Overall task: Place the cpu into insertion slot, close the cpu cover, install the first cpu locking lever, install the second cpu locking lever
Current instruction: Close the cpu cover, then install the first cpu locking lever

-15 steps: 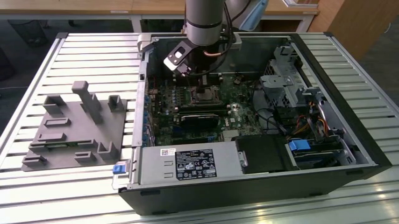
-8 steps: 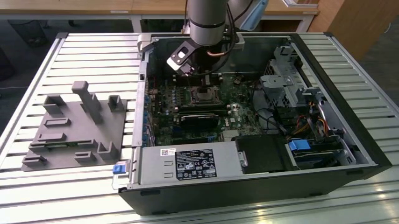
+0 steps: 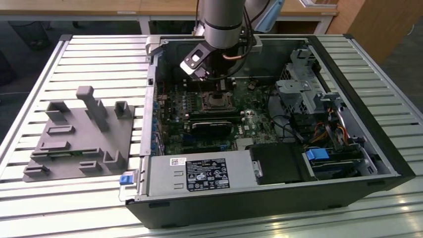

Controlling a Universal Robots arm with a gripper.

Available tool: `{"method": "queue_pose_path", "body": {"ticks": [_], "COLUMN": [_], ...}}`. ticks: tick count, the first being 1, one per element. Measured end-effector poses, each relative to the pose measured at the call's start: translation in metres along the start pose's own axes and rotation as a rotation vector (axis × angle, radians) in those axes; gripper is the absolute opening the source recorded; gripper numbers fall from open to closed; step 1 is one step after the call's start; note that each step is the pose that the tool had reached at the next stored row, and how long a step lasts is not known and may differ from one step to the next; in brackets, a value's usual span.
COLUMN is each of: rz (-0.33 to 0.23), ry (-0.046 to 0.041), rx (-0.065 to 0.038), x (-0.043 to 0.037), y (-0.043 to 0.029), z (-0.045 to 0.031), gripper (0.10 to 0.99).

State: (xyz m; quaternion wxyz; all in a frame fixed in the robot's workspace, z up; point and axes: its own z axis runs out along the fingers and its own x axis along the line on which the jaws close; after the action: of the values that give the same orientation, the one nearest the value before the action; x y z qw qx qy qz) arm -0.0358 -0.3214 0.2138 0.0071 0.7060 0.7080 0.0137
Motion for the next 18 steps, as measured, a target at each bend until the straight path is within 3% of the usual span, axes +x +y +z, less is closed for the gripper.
{"method": "queue_pose_path", "body": {"ticks": [18], "rz": [0.0], "ry": [0.0], "rx": [0.0], "x": [0.0001], "y": [0.0005], "z": [-0.0052], "gripper": [0.106]}}
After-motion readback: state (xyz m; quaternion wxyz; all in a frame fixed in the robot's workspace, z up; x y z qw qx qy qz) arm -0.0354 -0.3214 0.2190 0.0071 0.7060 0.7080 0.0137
